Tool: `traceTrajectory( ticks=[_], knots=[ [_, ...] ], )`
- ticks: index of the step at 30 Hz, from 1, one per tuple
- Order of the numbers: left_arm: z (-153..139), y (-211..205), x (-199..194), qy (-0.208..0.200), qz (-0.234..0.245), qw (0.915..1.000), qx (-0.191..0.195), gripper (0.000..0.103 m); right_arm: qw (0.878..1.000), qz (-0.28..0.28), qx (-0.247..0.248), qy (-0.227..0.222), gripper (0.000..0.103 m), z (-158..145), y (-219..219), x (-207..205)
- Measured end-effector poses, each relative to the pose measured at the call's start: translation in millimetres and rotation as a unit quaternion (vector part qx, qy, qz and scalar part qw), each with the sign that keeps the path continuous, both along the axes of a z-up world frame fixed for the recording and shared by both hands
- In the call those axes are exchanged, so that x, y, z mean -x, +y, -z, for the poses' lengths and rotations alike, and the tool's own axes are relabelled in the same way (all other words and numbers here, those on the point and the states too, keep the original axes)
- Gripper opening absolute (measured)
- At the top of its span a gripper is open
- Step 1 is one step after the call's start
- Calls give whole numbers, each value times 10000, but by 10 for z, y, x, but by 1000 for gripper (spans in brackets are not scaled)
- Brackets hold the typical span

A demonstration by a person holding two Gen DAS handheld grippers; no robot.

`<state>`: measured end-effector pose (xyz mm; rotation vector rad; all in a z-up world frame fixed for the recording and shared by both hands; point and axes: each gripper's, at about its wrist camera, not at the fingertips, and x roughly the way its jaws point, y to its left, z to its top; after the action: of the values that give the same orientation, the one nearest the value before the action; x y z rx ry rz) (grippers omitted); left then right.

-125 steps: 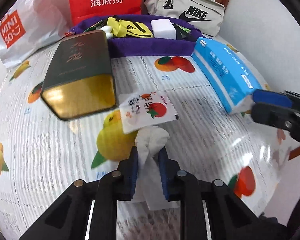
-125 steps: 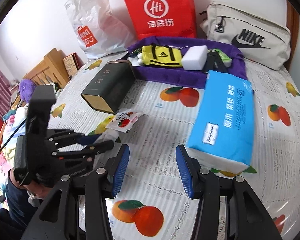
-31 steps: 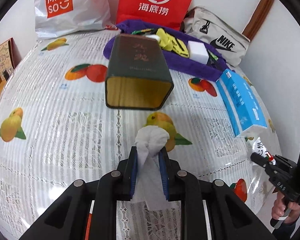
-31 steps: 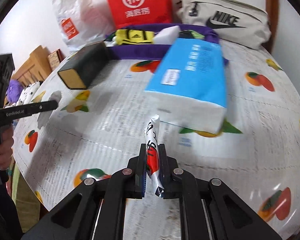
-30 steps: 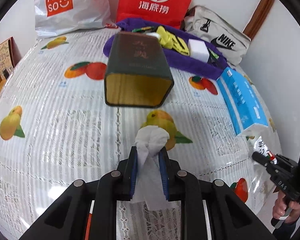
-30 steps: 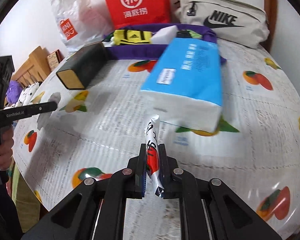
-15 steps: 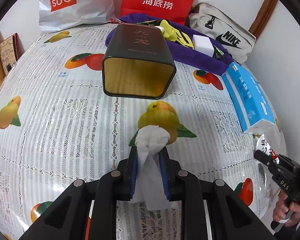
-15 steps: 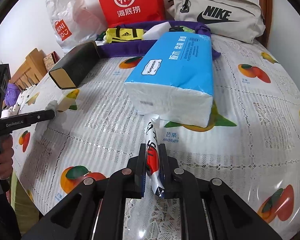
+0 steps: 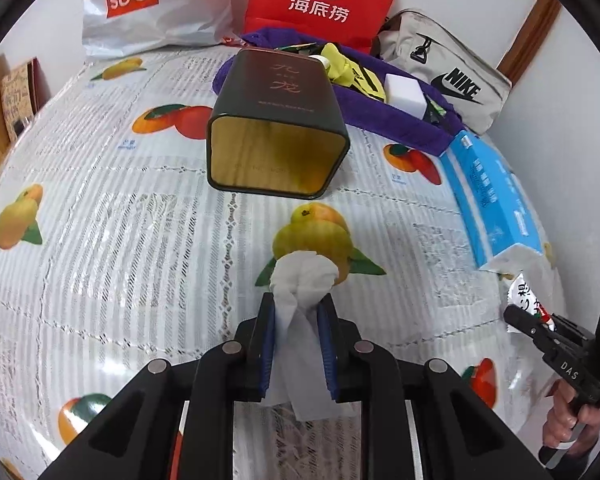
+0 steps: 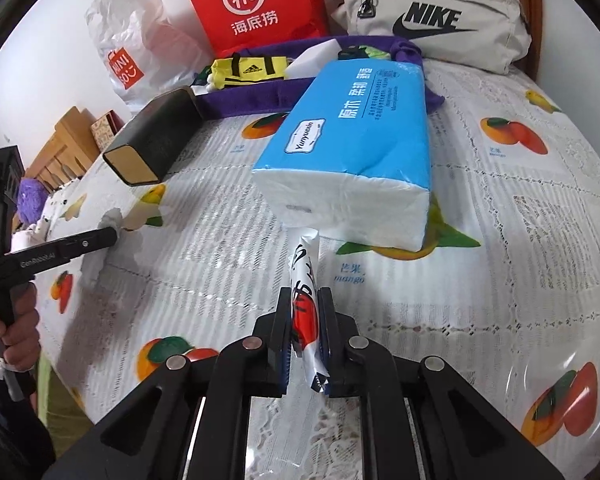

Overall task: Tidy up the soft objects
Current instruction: 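Carry the tissue and tomato-print packet over the purple towel with both tools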

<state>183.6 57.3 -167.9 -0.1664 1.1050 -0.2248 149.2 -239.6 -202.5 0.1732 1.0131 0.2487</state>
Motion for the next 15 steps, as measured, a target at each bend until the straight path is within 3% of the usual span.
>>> traceTrajectory(
  ticks=[8,15],
  knots=[
    [-315,9,-3,-230,2,9997,-14,20,9990,-10,134,-419,12,-447,-31,102],
    [-639,51,-170,-437,-99,9990,-2,20,9978,-69,229,-611,12,-739,-93,-54]
  ],
)
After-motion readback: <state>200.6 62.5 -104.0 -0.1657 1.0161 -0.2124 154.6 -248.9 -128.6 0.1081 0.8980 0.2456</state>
